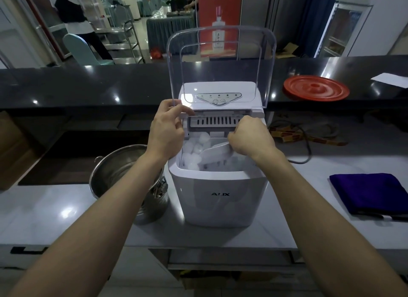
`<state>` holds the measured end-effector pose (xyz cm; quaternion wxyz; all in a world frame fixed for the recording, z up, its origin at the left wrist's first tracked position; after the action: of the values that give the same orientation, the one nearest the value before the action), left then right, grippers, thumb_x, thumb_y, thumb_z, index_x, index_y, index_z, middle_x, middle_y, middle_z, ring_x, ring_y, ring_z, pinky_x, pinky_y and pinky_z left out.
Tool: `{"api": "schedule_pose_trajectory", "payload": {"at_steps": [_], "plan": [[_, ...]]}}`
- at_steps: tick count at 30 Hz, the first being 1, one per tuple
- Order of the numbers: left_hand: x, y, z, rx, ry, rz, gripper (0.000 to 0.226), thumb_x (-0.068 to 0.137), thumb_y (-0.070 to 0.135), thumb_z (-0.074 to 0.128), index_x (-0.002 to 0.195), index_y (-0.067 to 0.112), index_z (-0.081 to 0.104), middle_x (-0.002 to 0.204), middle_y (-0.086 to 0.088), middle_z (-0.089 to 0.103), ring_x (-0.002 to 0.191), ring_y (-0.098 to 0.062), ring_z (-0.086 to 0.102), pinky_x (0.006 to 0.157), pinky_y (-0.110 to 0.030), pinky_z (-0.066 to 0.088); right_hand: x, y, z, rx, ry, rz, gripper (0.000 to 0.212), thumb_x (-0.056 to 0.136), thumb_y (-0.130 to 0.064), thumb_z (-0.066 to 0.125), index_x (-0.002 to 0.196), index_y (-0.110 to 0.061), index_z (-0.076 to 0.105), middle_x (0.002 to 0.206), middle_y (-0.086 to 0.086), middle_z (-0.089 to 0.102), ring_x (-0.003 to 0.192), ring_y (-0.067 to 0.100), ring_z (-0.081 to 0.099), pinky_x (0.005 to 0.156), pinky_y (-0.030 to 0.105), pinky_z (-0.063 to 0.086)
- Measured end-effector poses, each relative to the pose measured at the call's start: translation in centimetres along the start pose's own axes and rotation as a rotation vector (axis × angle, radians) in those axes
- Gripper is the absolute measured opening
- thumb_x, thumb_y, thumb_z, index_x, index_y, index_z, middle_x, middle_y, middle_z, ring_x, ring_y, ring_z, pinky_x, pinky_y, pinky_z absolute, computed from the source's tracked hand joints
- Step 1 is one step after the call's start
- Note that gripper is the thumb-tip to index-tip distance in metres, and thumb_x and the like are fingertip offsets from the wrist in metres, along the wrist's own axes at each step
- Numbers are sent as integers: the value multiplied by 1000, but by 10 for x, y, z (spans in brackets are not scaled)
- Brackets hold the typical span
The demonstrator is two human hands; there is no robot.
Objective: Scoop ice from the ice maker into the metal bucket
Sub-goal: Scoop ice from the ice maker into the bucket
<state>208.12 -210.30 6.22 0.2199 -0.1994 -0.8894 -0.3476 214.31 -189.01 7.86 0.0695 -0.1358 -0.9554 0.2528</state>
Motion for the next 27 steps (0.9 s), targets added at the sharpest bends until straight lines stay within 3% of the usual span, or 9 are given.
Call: {"api": "schedule_pose_trajectory", "payload": {"at_steps": [3,7,10,13,16,20,27], "plan": [[1,-1,1,-10,-3,-2,33,105,-1,54,114,21,77,147,-2,51,136,-23,54,106,-33,56,-3,-1,3,-102,1,-46,18,101,-22,56,91,-9,63,97,11,69,90,31,63,71,36,48],[1,-3,2,-13,4,0,34,105,0,54,113,24,77,145,1,51,133,-19,55,103,-25,54,-8,-3,-2,-160,-124,-64,27,100,-30,57,84,-9,63,82,7,64,77,24,61,60,34,45],[2,-5,2,-12,5,0,35,105,0,54,113,25,77,145,2,51,133,-17,54,99,-17,49,-8,-4,-1,-147,-119,-59,16,95,-22,63,85,-10,66,83,7,67,77,25,63,59,35,49],[2,-5,2,-23,7,0,37,104,-1,52,112,25,77,145,2,51,134,-17,54,100,-17,50,-11,-6,7,-191,-13,-56,17,94,-12,62,78,-14,56,81,6,61,73,25,57,60,35,40],[2,-4,1,-26,10,7,36,105,-1,52,113,23,77,145,1,51,132,-14,54,96,-9,45,-12,-6,21,-158,-63,-67,12,94,-9,58,81,-12,58,90,10,64,84,33,60,68,37,44],[2,-7,2,-23,17,17,37,103,-1,52,113,25,78,144,2,51,132,-15,55,102,-22,52,-11,-7,28,-63,-109,-69,11,95,-13,53,98,-17,62,107,8,67,97,33,61,75,41,50],[1,-7,2,-38,13,9,37,104,0,52,113,26,78,146,2,51,134,-16,54,106,-30,54,-9,-4,24,-56,-129,-48,20,94,-8,52,106,-16,66,106,8,69,97,31,62,77,39,51]]}}
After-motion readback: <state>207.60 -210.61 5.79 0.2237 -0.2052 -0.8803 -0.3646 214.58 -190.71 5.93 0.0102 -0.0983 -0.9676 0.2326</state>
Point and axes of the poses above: each hand's wrist, its own x-axis towards the middle knuckle, its own z-axis out of the palm, y = z × x, the point moved 2 cm from there along x, towards the middle knuckle
